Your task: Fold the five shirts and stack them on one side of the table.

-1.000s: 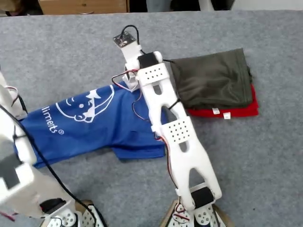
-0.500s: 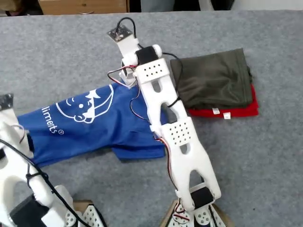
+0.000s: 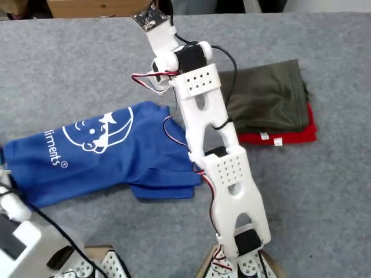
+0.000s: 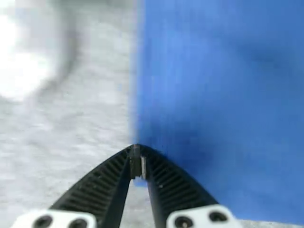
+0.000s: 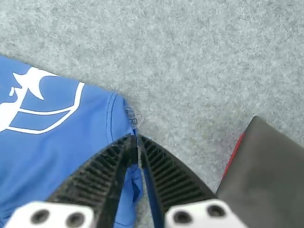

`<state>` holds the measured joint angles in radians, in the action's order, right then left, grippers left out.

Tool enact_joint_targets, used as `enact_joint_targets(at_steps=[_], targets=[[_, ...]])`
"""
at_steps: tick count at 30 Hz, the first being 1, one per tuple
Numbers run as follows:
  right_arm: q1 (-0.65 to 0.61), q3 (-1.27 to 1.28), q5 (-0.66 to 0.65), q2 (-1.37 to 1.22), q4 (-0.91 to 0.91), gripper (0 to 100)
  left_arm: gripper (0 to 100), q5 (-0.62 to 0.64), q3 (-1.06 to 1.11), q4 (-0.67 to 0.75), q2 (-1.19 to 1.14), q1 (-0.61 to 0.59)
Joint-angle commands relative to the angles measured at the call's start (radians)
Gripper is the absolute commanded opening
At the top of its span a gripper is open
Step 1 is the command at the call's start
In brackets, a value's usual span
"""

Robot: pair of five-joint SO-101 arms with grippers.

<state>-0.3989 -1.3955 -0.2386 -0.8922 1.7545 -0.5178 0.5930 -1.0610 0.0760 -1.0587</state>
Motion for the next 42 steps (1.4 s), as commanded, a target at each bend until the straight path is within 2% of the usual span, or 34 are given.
enact_joint_targets(at_steps=[1,6,11,13,15,18,22,24,29,34,39,42], targets=[[-0.021,0.058,0.002,0.065,0.011,1.3,3,-0.011,-0.16,-0.101,0.0,0.016],[-0.061,0.242,0.005,0.062,0.006,1.3,3,-0.006,-0.176,-0.206,0.025,0.096],[-0.077,0.381,0.008,0.028,-0.068,1.3,3,0.1,-0.068,-0.203,0.17,0.26],[-0.048,0.4,0.008,0.001,-0.103,1.3,3,0.135,0.036,-0.141,0.21,0.358],[-0.011,0.406,0.008,-0.041,-0.14,1.3,3,0.166,0.168,0.018,0.203,0.417],[0.04,0.4,0.008,-0.105,-0.135,1.3,3,0.178,0.282,0.184,0.123,0.372],[0.044,0.39,0.002,-0.113,-0.034,1.3,3,0.178,0.134,0.121,-0.002,0.245],[0.023,0.329,0.002,-0.091,0.008,1.3,3,0.175,0.05,0.084,-0.058,0.219],[-0.014,0.133,0.002,-0.021,0.006,1.3,3,0.141,-0.088,0.017,-0.1,0.223],[-0.012,0.039,0.003,0.053,0.014,1.3,3,0.143,-0.205,-0.081,-0.008,0.243],[-0.081,0.282,0.003,0.254,0.014,1.2,3,0.144,-0.231,-0.121,0.08,0.331],[-0.175,0.582,0.0,0.444,0.012,1.2,3,0.187,-0.222,-0.023,0.058,0.341]])
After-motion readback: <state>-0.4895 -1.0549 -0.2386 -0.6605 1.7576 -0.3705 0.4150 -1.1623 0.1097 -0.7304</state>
